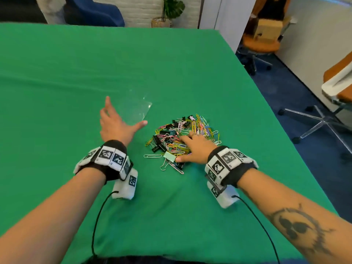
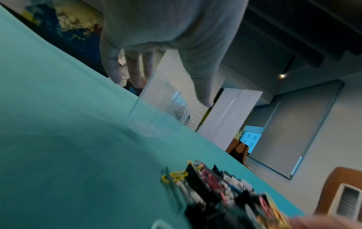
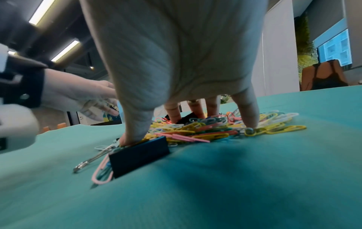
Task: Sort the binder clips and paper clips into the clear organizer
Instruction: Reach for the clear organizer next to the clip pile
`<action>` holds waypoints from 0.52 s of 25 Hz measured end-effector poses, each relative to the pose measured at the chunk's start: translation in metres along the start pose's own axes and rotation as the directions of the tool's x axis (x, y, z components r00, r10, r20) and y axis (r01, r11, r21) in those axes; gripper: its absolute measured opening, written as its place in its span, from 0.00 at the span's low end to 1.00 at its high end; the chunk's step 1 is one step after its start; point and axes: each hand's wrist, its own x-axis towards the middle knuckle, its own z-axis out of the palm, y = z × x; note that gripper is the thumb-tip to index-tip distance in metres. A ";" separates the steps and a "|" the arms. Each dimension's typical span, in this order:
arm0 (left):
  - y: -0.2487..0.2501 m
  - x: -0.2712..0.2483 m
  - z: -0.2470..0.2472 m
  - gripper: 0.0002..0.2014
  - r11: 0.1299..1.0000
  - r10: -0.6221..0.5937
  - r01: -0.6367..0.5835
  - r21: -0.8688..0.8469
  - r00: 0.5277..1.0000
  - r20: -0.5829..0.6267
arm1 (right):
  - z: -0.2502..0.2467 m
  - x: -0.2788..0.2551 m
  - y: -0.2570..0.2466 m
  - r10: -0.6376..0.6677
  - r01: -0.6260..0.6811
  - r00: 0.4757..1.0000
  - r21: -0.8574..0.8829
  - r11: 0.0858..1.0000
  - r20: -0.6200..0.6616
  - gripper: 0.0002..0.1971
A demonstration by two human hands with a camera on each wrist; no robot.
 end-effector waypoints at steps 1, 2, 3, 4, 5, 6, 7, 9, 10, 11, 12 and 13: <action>0.004 0.006 0.002 0.59 0.999 -0.005 0.006 -0.037 0.999 0.032 | 0.001 -0.003 0.000 -0.003 0.003 1.000 0.015 1.000 0.000 0.42; 0.008 0.011 0.004 0.57 0.998 -0.010 0.013 -0.059 0.998 0.061 | 0.002 -0.006 -0.001 -0.006 0.005 1.000 0.021 1.000 0.002 0.42; 0.011 0.017 0.006 0.53 0.998 -0.016 0.021 -0.058 0.996 0.084 | 0.003 -0.008 0.000 -0.008 0.008 1.000 0.024 1.000 0.004 0.42; 0.013 0.023 0.008 0.47 0.999 -0.023 0.026 -0.031 0.995 0.097 | 0.004 -0.010 0.000 -0.009 0.009 1.000 0.028 1.000 0.005 0.41; 0.015 0.028 0.009 0.41 1.000 -0.021 0.020 0.012 0.995 0.102 | 0.005 -0.010 0.002 -0.013 0.013 1.000 0.033 0.999 0.003 0.41; 0.017 0.033 0.012 0.36 0.999 -0.009 0.003 0.052 0.994 0.112 | 0.007 -0.010 0.004 -0.020 0.020 1.000 0.042 0.999 0.002 0.41; 0.020 0.038 0.016 0.33 0.997 0.014 -0.024 0.074 0.991 0.133 | 0.008 -0.009 0.006 -0.030 0.030 1.000 0.051 0.998 -0.001 0.41; 0.028 0.046 0.024 0.30 0.993 0.086 -0.102 0.065 0.973 0.216 | 0.008 -0.009 0.010 -0.047 0.047 0.999 0.057 0.997 -0.002 0.40; 0.034 0.051 0.028 0.30 0.988 0.128 -0.147 0.050 0.952 0.278 | 0.007 -0.010 0.011 -0.054 0.054 0.999 0.053 0.997 0.001 0.40; 0.040 0.056 0.032 0.29 0.981 0.163 -0.188 0.039 0.923 0.347 | 0.006 -0.011 0.012 -0.061 0.061 0.998 0.047 0.997 0.008 0.40; 0.046 0.060 0.036 0.29 0.974 0.190 -0.224 0.036 0.891 0.413 | 0.005 -0.013 0.013 -0.068 0.068 0.998 0.044 0.997 0.014 0.39; 0.053 0.063 0.038 0.30 0.966 0.208 -0.256 0.043 0.861 0.463 | 0.004 -0.015 0.012 -0.076 0.075 0.997 0.041 0.996 0.020 0.39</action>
